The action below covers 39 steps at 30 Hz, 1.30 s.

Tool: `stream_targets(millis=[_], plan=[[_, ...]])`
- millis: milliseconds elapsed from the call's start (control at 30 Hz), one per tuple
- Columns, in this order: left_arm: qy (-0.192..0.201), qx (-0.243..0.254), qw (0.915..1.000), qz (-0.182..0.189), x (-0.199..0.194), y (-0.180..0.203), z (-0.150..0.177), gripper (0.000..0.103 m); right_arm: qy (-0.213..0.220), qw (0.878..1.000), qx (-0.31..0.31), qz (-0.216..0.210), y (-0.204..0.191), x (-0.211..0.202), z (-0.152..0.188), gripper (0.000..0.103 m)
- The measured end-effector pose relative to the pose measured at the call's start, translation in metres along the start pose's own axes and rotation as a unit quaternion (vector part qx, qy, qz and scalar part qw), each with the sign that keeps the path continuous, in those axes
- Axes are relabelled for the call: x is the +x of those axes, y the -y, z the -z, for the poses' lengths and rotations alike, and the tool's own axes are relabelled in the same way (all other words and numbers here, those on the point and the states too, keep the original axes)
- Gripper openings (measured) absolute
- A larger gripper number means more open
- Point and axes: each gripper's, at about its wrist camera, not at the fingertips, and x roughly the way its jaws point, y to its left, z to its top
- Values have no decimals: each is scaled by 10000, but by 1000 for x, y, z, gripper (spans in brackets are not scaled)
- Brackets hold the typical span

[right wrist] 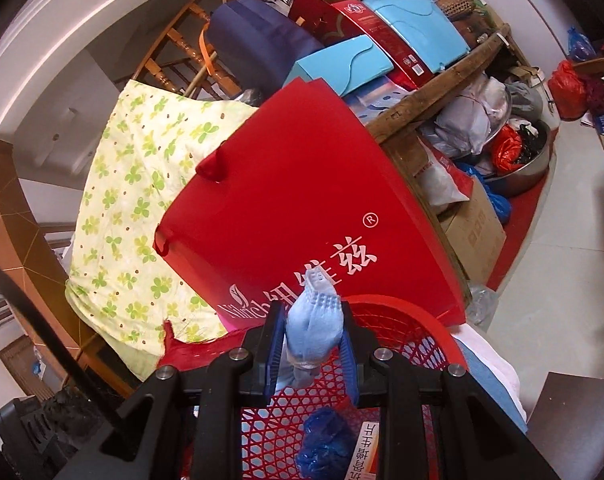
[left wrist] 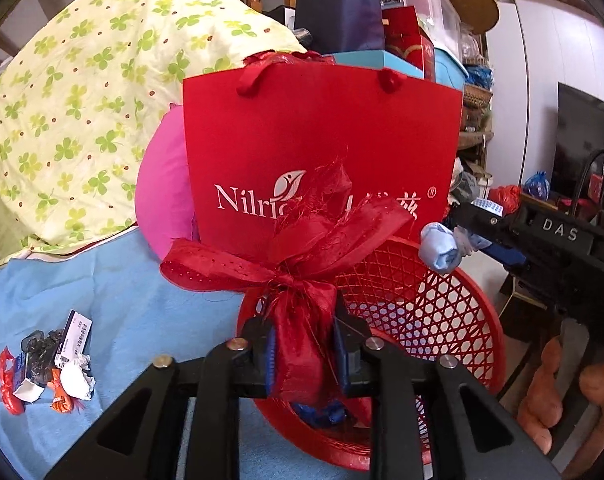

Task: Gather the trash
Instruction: 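Carry the red ribbon to the red basket and open the left tool, then move both tools back over the red plastic bag and tissue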

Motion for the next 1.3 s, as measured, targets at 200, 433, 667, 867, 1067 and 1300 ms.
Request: stream_targets(millis=[200, 433, 667, 867, 1067, 1300], plan=[[3, 66, 9999, -124, 1, 0, 1, 47, -160, 9998, 61, 51, 2, 5, 3, 39], [92, 161, 9995, -273, -4, -3, 1, 55, 42, 10000, -62, 36, -4, -1, 4, 67], [178, 160, 9988, -420, -13, -14, 3, 59, 174, 9996, -208, -31, -21, -4, 9, 67], [214, 93, 9975, -664, -23, -37, 9, 60, 400, 9977, -501, -200, -50, -9, 20, 67], [149, -117, 9944, -1035, -39, -82, 25, 62, 521, 9926, -943, -563, -93, -12, 41, 67], [-91, -699, 9830, -1698, -64, -159, 64, 67, 320, 9813, -1583, -1043, -151, -7, 83, 67]])
